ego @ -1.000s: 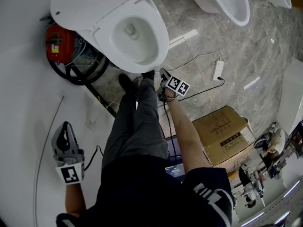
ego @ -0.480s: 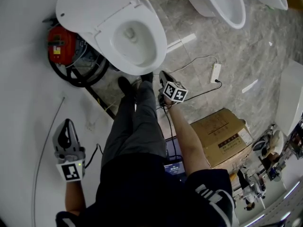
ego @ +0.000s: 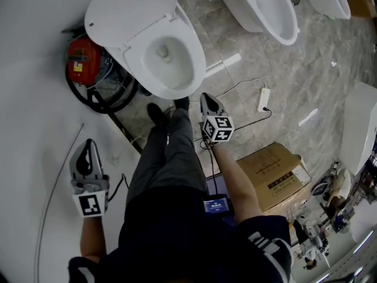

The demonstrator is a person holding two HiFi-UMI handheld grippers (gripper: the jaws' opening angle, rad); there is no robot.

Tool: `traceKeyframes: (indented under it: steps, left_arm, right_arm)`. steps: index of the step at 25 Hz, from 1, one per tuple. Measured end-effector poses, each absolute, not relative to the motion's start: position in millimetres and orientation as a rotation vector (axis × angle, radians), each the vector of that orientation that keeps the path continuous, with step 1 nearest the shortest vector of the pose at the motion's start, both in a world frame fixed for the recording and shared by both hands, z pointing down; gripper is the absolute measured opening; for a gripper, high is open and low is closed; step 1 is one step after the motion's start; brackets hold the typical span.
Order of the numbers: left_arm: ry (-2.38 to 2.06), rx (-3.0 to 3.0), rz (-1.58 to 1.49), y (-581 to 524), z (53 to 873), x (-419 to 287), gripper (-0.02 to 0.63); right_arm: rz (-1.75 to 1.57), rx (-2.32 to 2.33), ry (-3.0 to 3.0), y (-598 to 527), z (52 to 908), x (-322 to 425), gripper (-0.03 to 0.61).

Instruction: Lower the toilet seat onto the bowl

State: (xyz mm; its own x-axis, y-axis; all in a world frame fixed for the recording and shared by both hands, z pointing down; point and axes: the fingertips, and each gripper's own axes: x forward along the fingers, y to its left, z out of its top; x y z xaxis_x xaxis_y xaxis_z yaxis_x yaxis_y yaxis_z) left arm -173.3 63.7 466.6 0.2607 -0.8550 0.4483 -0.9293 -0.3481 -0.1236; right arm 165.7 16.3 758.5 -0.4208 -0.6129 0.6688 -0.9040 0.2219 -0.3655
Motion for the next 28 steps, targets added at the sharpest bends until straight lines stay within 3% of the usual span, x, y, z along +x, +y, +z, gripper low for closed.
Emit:
traceKeyframes:
  steps: [15,28]
  left_arm:
    - [-1.824,2.480,0.467,44.4,378.3,-168.7,0.025]
    - [-1.973,2.518,0.254,48.9,304.8,-179.0,0.025]
  right_arm:
    - [0.518,1.413,-2.507,-32.4,515.3,125.1,0.020]
    - [0.199,1.370,-2.699,-27.9,364.6,90.8,0.020]
